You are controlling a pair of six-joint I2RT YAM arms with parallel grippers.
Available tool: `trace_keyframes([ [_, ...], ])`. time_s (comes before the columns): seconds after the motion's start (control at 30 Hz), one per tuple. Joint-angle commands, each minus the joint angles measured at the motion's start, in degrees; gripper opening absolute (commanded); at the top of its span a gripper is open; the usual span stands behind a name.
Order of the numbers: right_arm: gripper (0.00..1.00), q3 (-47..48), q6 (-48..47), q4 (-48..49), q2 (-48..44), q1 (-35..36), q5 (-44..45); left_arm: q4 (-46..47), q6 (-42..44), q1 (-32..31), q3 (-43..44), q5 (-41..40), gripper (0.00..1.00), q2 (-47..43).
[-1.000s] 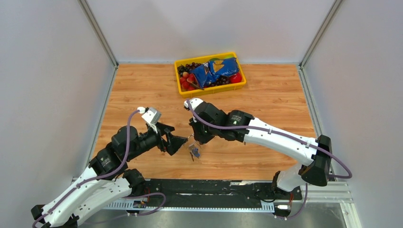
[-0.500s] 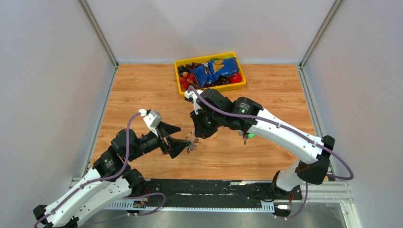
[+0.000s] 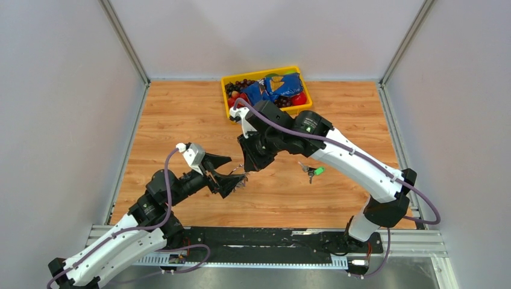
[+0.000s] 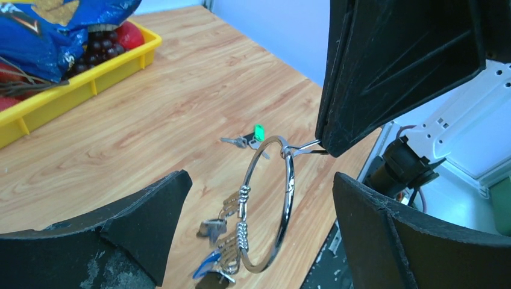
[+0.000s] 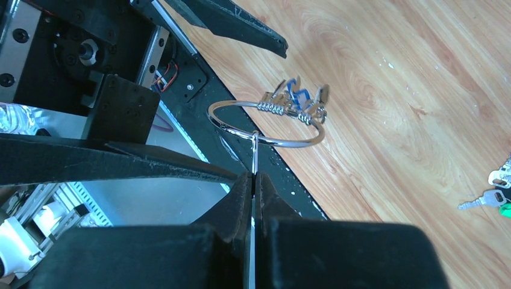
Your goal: Put the keys on the keyring
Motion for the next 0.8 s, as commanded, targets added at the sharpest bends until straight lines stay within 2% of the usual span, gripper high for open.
trace_keyframes([
  [0.0,0.00,4.24,1.00,-2.37,0.15,-1.02,-1.70,9.83,3.18,0.05,-2.59,-0.10,0.98,-0.22],
  [0.3,0.00,4.31,1.31,-2.37,0.26,-1.05,-4.65,22.38,4.80,0.04,-8.16,0.55,0.95,0.71],
  [0.77,0.00,6.13,3.12,-2.21,1.46,-0.96,-7.12,31.92,9.33,-0.83,-11.16,-0.18,0.90,5.32],
])
